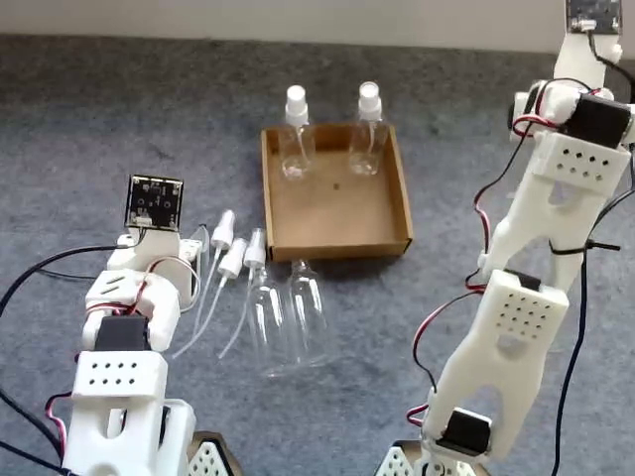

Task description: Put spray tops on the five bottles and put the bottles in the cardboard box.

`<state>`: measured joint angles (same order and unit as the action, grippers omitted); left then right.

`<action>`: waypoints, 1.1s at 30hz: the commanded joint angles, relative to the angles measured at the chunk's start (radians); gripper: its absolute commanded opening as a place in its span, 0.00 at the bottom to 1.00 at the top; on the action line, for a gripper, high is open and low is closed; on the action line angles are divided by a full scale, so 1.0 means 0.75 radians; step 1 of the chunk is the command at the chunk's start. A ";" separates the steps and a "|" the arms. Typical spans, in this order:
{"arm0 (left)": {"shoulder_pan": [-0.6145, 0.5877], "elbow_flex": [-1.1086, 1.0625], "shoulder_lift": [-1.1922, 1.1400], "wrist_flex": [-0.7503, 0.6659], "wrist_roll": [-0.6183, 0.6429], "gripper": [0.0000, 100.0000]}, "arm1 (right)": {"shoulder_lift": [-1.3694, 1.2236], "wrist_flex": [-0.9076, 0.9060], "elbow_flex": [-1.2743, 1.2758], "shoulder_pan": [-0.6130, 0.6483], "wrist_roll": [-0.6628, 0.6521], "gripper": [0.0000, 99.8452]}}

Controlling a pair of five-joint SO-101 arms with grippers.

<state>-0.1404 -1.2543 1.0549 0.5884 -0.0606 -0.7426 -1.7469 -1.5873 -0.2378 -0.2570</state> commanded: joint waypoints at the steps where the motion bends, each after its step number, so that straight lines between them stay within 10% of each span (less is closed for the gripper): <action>1: -0.005 0.169 -0.134 0.014 -0.012 0.18 | 0.179 -0.030 -0.091 0.009 0.014 0.00; 17: 0.005 1.308 -1.265 0.657 -0.012 0.18 | 1.523 0.202 1.779 0.320 -0.008 0.00; 26: -0.003 1.392 -1.417 0.700 -0.014 0.18 | 2.305 0.879 3.043 0.549 0.004 0.00; 33: 0.026 1.404 -1.429 0.689 -0.014 0.18 | 2.417 0.920 3.280 0.633 -0.072 0.00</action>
<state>-0.1511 -0.2509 -0.0207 1.1055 -0.0606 1.0342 -1.0902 0.8646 0.2240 -0.2984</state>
